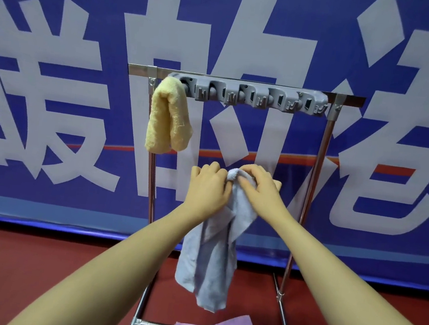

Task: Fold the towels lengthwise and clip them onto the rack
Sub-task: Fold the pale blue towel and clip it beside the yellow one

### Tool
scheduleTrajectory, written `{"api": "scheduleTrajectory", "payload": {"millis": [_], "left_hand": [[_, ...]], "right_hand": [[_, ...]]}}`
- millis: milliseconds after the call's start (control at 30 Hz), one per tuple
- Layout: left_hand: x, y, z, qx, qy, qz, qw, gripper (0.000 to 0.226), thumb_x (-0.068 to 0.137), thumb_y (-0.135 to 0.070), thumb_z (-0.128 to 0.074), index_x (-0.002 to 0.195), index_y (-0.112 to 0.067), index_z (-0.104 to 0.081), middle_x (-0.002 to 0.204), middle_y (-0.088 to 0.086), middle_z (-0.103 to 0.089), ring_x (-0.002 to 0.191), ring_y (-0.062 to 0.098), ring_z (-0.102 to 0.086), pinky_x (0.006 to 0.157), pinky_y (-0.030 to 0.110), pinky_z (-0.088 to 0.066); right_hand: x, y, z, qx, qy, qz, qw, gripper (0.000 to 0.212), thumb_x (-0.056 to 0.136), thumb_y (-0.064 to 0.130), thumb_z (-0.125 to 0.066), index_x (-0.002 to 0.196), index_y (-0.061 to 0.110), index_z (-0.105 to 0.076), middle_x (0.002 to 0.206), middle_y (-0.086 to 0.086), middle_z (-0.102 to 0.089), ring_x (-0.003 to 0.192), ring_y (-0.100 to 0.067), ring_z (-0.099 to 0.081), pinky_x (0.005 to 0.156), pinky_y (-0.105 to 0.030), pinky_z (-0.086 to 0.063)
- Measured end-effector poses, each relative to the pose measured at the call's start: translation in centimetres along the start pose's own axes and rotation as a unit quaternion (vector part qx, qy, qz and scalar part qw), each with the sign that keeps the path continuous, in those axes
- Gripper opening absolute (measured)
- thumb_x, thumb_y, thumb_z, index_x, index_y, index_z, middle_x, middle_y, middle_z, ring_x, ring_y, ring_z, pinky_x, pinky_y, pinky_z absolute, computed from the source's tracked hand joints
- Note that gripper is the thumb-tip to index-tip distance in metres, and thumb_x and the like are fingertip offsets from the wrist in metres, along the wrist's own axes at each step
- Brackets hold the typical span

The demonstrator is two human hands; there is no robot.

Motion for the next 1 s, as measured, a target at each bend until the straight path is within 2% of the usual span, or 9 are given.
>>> {"api": "scheduleTrajectory", "payload": {"millis": [100,267,367,433,567,667,833,900,1000], "left_hand": [[0.3,0.6,0.8,-0.011,-0.022,0.032,0.999,0.022,0.094,-0.020,-0.042,0.082,-0.008,-0.057,0.079,0.001,-0.041,0.078,0.021,-0.044,0.071,0.029,-0.018],[1.3,1.3,2.1,-0.033,-0.029,0.065,0.997,0.023,0.094,-0.022,-0.041,0.076,-0.012,-0.052,0.079,0.000,-0.043,0.078,0.018,-0.044,0.077,0.032,-0.025],[1.4,1.7,2.6,-0.040,-0.031,0.069,0.996,0.024,0.093,-0.021,-0.042,0.070,-0.015,-0.042,0.077,-0.001,-0.039,0.075,0.017,-0.038,0.077,0.032,-0.024],[1.3,1.9,2.8,-0.043,-0.032,0.072,0.996,0.024,0.093,-0.019,-0.043,0.070,-0.016,-0.040,0.074,-0.003,-0.036,0.076,0.015,-0.034,0.075,0.031,-0.022],[1.6,3.1,1.9,-0.041,0.037,0.097,0.994,0.025,0.089,-0.012,-0.047,0.065,-0.010,-0.045,0.063,-0.003,-0.033,0.084,0.022,-0.042,0.069,0.032,-0.020],[1.5,4.4,1.4,-0.036,0.105,0.133,0.985,0.033,0.081,-0.006,-0.053,0.057,-0.013,-0.031,0.062,0.000,-0.033,0.091,0.026,-0.041,0.068,0.032,-0.024],[0.9,5.1,1.4,-0.077,0.149,0.163,0.972,0.011,0.085,-0.001,-0.046,0.075,-0.004,-0.050,0.089,0.017,-0.049,0.095,0.035,-0.051,0.082,0.042,-0.042],[0.9,5.0,1.4,-0.100,0.124,0.152,0.975,0.021,0.087,0.002,-0.041,0.096,0.004,-0.060,0.100,0.022,-0.059,0.097,0.038,-0.055,0.089,0.045,-0.046],[0.8,4.6,1.7,-0.145,0.085,0.143,0.975,0.026,0.093,-0.004,-0.037,0.102,0.000,-0.061,0.102,0.017,-0.065,0.096,0.034,-0.059,0.086,0.044,-0.049]], "right_hand": [[-0.7,-1.9,-0.1,-0.066,0.015,-0.065,0.996,0.030,0.086,0.050,-0.057,0.106,0.028,-0.055,0.100,0.011,-0.056,0.099,-0.013,-0.045,0.086,-0.030,-0.025],[-1.9,-3.8,-1.2,-0.004,0.048,-0.147,0.988,0.045,0.080,0.059,-0.059,0.074,0.015,-0.054,0.070,0.003,-0.057,0.090,-0.021,-0.050,0.076,-0.033,-0.028],[-1.6,-3.6,-1.0,0.097,-0.007,-0.160,0.982,0.037,0.079,0.051,-0.064,0.071,0.015,-0.061,0.068,0.006,-0.065,0.082,-0.018,-0.056,0.085,-0.040,-0.037],[-1.3,-2.9,-0.6,0.132,-0.026,-0.153,0.979,0.033,0.082,0.040,-0.065,0.064,0.014,-0.056,0.056,0.009,-0.054,0.066,-0.012,-0.049,0.085,-0.042,-0.036],[-0.6,-1.7,0.5,0.230,-0.108,-0.155,0.954,0.032,0.090,0.025,-0.058,0.084,-0.006,-0.056,0.069,-0.007,-0.048,0.066,-0.015,-0.042,0.061,-0.023,-0.039],[-0.1,-1.8,1.1,0.231,-0.148,-0.159,0.948,0.031,0.094,0.022,-0.053,0.086,-0.008,-0.055,0.070,-0.006,-0.045,0.062,-0.011,-0.038,0.052,-0.018,-0.033],[-0.5,-1.7,0.9,0.210,-0.160,-0.150,0.953,0.006,0.094,0.015,-0.051,0.098,0.013,-0.054,0.076,0.005,-0.055,0.075,-0.009,-0.054,0.062,-0.014,-0.040],[-0.7,-1.4,0.6,0.218,-0.145,-0.129,0.956,0.020,0.093,0.007,-0.048,0.108,0.020,-0.048,0.068,0.002,-0.051,0.065,-0.006,-0.050,0.062,-0.013,-0.040],[-0.6,-1.1,-0.3,0.173,-0.075,-0.111,0.976,0.026,0.092,0.007,-0.044,0.100,0.021,-0.063,0.076,0.001,-0.059,0.065,-0.007,-0.051,0.062,-0.019,-0.043]]}}
Point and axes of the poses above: each hand's wrist, its own x-axis towards the middle knuckle, its own z-axis out of the back of the hand, y = z × x, the point moved 5 cm from there along x, towards the middle knuckle
